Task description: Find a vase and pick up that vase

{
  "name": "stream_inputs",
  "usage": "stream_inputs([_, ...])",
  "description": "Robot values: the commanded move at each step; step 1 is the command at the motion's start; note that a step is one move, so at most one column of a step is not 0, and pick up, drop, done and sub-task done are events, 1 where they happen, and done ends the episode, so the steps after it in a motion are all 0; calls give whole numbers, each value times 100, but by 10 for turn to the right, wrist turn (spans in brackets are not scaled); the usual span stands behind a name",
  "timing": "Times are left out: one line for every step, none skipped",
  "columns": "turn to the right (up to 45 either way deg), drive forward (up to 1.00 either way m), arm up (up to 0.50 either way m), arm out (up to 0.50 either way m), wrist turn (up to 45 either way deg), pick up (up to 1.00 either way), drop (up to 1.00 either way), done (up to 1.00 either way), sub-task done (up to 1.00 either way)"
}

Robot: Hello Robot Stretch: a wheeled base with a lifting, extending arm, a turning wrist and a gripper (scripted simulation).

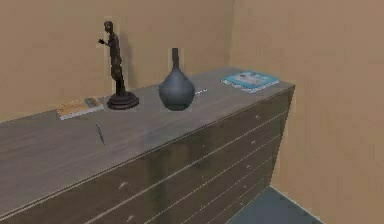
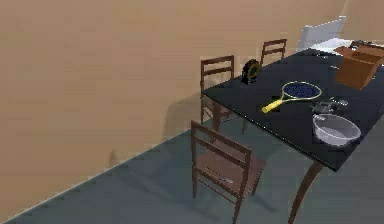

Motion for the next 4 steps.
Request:
stream_inputs([0, 5, 0, 0, 0, 0, 0, 0, 0])
stream_inputs([-450, 0, 0, 0, 0, 0, 0, 0, 0])
stream_inputs([-450, 0, 0, 0, 0, 0, 0, 0, 0])
stream_inputs([450, 0, 0, 0, 0, 0, 0, 0, 0])
